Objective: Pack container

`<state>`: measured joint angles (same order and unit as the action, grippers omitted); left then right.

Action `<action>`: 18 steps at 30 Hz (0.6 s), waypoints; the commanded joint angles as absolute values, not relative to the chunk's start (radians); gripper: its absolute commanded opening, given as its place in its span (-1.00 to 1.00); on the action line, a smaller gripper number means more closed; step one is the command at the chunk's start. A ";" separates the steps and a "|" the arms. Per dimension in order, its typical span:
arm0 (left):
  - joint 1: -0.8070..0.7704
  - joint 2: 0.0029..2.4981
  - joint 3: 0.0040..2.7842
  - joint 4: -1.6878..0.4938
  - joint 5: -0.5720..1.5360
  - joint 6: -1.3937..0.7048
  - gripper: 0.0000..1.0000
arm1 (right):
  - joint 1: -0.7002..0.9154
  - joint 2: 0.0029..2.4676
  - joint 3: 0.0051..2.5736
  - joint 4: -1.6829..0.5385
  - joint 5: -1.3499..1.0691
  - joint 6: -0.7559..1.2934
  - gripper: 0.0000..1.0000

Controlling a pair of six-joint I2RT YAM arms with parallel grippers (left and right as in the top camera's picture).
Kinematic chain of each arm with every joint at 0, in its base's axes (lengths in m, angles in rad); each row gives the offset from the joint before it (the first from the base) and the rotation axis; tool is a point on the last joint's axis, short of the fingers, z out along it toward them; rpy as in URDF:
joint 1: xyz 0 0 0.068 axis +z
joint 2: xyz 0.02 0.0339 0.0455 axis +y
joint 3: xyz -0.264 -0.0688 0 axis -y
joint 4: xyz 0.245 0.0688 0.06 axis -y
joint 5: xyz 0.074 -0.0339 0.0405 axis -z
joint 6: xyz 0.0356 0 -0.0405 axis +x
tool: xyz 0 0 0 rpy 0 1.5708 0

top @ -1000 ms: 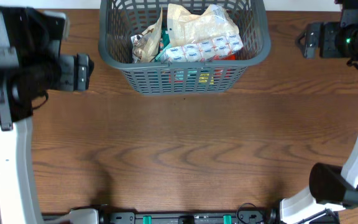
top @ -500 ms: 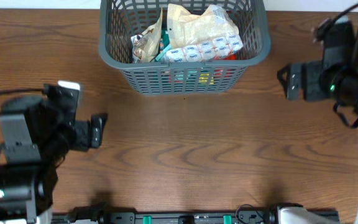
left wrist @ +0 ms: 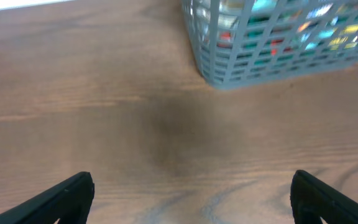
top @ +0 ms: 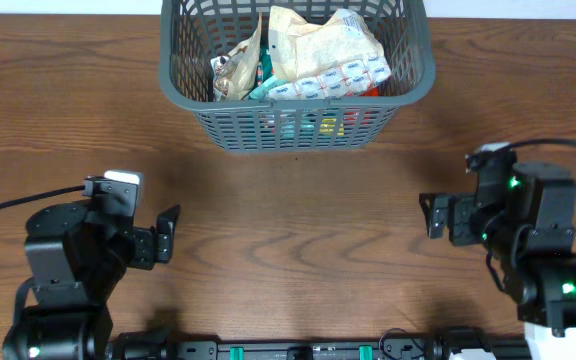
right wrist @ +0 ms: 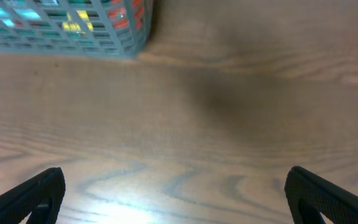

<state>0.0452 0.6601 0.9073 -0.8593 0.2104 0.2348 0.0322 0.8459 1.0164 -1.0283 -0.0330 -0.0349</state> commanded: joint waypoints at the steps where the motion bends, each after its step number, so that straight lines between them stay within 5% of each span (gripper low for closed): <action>1: 0.049 0.659 0.881 -0.834 0.220 0.234 0.97 | 0.047 0.805 0.945 -0.984 -0.024 -0.012 0.99; 18: 0.049 0.672 0.881 -0.836 0.220 0.234 0.97 | 0.047 0.818 0.927 -0.984 -0.022 -0.012 0.98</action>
